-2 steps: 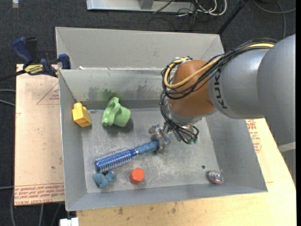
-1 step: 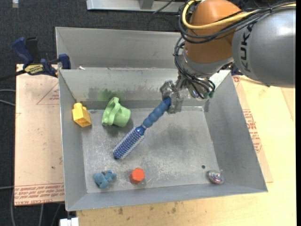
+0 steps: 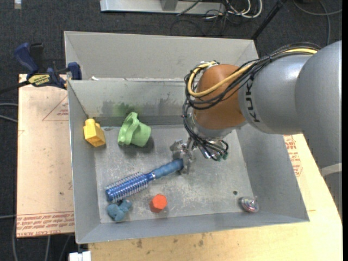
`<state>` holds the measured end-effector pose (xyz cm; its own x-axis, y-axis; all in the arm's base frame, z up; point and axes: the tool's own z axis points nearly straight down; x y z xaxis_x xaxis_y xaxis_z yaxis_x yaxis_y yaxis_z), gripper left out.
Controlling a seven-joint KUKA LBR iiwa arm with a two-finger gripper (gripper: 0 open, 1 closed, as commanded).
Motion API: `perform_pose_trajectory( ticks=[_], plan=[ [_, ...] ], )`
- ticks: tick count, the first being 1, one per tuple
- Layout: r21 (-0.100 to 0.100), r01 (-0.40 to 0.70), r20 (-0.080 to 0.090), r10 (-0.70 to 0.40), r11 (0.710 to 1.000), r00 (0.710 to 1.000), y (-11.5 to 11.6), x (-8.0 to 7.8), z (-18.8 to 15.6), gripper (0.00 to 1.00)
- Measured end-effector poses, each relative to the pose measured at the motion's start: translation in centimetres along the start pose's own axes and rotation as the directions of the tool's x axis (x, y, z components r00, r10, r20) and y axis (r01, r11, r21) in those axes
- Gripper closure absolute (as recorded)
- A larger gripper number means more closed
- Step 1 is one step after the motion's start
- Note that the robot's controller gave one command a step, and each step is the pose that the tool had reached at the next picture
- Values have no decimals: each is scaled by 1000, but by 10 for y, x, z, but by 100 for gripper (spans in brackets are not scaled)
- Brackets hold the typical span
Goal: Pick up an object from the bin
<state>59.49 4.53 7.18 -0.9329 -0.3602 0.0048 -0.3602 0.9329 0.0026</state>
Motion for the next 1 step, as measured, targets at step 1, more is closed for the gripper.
perform_pose_trajectory(
  ticks=[1],
  plan=[
    [10, 468, 9, -468, 884, 884, -33, 21, -105, 100]
  ],
)
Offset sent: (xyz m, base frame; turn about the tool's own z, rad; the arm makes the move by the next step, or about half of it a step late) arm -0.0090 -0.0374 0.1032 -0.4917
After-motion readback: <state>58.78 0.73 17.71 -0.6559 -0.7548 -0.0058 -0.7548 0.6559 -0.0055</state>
